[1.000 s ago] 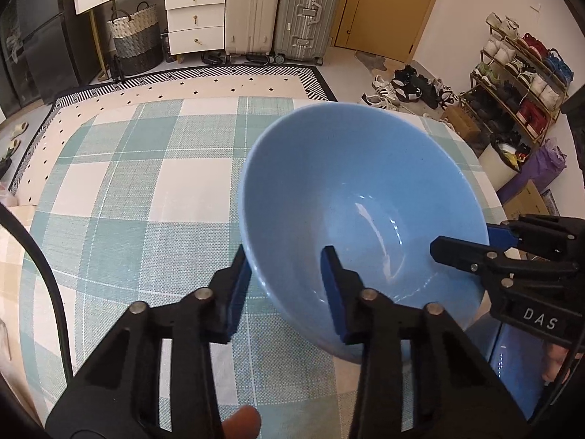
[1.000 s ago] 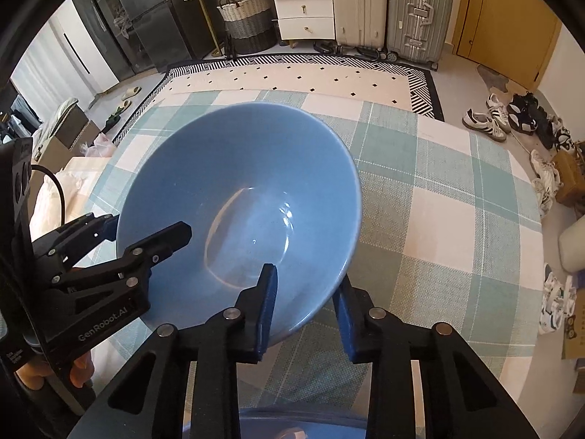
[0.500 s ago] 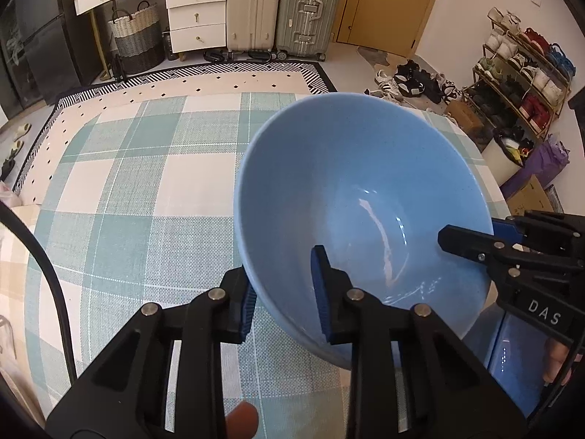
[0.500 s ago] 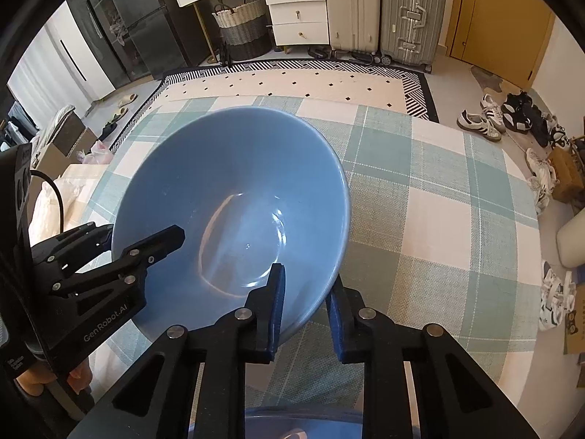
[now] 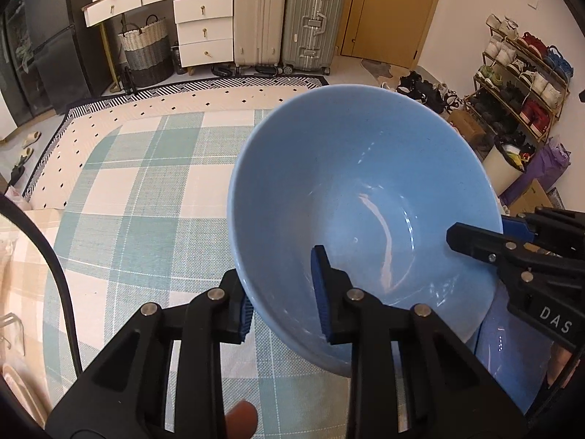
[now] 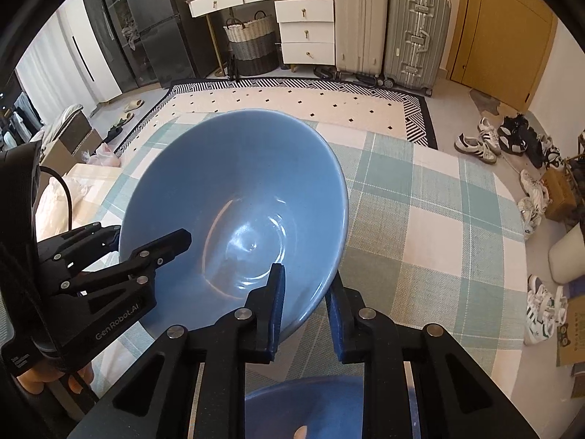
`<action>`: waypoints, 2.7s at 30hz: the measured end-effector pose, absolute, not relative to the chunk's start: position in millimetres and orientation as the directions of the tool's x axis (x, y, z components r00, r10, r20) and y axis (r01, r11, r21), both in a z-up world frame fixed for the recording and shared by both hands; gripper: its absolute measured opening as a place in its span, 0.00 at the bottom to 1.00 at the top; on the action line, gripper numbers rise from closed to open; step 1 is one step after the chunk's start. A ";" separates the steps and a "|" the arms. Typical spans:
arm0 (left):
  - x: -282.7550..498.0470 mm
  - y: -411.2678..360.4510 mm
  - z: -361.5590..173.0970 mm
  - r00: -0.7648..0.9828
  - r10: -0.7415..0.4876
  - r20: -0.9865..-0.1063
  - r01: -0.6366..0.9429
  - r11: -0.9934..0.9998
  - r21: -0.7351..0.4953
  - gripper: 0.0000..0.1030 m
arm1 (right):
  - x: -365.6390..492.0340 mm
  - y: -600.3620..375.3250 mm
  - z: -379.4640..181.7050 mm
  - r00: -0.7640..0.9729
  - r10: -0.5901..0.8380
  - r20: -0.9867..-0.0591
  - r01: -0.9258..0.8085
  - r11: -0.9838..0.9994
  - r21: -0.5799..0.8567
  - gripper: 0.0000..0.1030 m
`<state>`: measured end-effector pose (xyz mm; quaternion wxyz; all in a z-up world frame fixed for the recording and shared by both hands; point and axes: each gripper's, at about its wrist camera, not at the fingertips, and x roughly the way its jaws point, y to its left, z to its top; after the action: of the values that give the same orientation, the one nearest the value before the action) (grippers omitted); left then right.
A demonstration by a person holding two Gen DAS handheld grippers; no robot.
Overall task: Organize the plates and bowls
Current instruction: 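Lift the blue bowl tilted and carry it over the other blue bowl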
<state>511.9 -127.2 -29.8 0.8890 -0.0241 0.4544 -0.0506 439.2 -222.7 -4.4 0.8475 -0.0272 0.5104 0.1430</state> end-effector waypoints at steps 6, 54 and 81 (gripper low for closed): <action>492.1 -125.1 -11.5 0.614 -0.118 -0.780 0.070 0.993 -0.095 0.23 | 424.2 -220.1 8.5 0.460 0.213 -0.862 -0.268 0.959 0.094 0.21; 343.8 -230.7 99.0 0.682 -0.202 -0.703 0.216 0.974 -0.071 0.23 | 284.4 -270.5 87.3 0.580 0.137 -0.803 -0.121 0.989 0.082 0.21; 326.2 -286.9 79.5 0.633 -0.254 -0.732 0.294 0.953 -0.076 0.23 | 250.6 -307.7 73.4 0.557 0.114 -0.823 -0.051 0.993 0.104 0.21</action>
<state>326.2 -286.9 79.5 0.9032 0.0252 0.4007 -0.1517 250.6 -307.7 73.4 0.8817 0.0338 0.4683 0.0470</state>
